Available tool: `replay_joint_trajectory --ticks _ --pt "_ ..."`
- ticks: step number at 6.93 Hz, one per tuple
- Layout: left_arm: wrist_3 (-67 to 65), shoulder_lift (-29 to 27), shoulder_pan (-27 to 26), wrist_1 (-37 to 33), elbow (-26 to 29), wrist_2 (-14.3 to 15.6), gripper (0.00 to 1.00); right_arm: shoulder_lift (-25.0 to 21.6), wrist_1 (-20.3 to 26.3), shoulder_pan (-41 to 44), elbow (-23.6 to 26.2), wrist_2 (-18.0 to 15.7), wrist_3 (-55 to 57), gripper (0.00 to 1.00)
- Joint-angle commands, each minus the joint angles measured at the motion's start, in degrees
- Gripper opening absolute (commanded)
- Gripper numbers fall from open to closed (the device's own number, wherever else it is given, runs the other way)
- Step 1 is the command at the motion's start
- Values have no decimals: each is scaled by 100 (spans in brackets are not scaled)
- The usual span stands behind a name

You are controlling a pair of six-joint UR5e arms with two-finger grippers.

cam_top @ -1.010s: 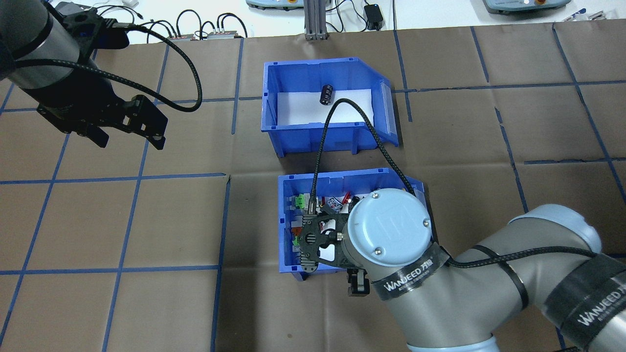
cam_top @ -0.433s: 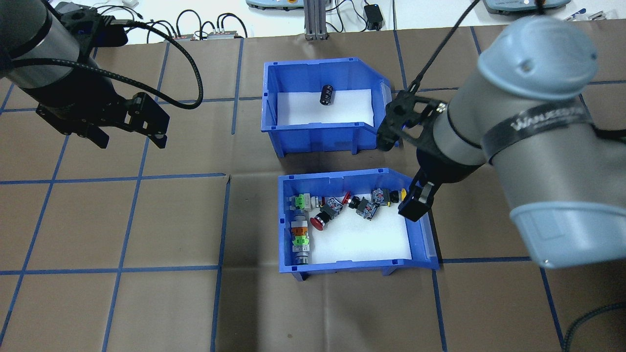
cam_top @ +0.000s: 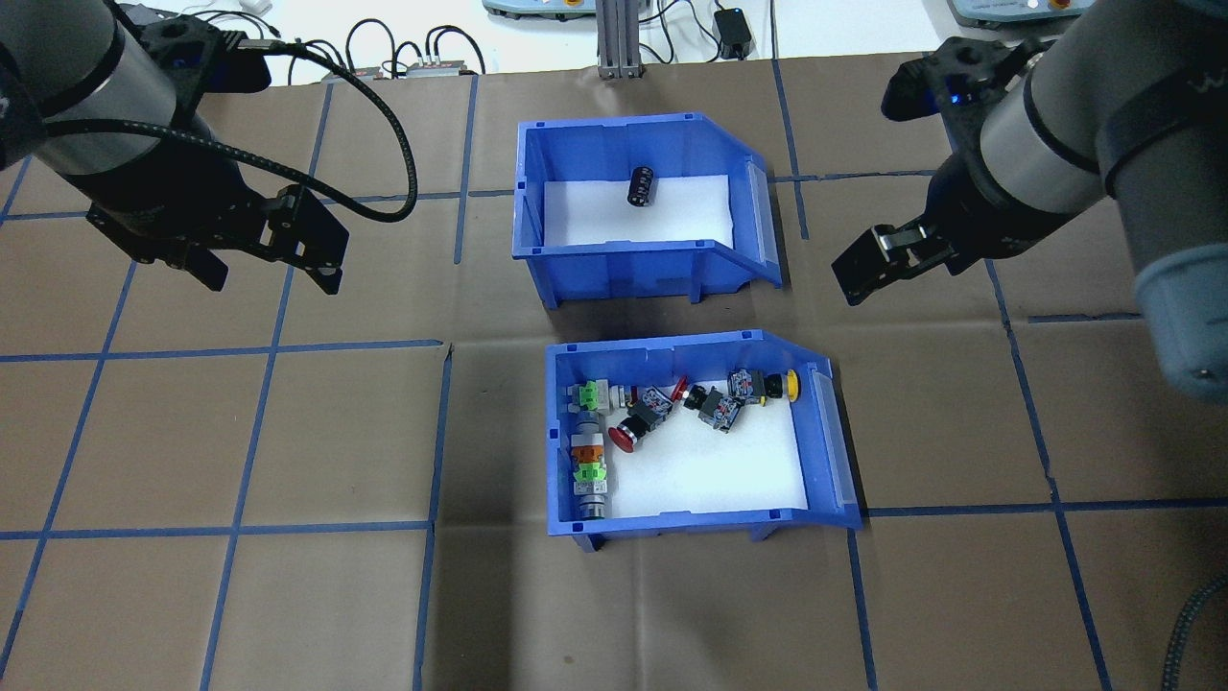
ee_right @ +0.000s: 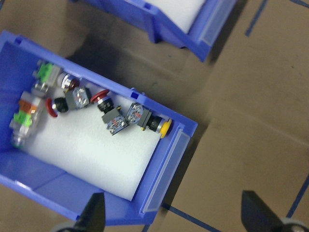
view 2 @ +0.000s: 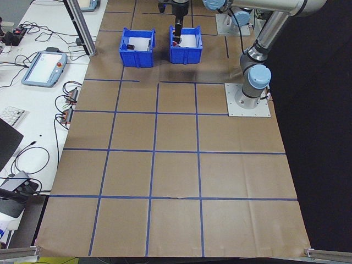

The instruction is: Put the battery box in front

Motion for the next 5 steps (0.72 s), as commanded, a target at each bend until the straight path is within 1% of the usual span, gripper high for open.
replay_joint_trajectory --ticks 1,2,3,4,5 --pt "-10 8 -4 20 -23 7 100 550 350 -35 -668 -403 1069 100" --pt "-10 8 -4 38 -32 7 100 753 692 -17 -968 -403 1584 100" --pt "-1 17 -4 47 -50 34 100 842 782 70 -1032 -447 1763 100" --pt "-1 -1 -4 56 -50 34 100 861 757 236 -1041 -604 1869 100" --pt "-1 -1 -4 56 -50 34 100 870 731 246 -1041 -597 1861 100"
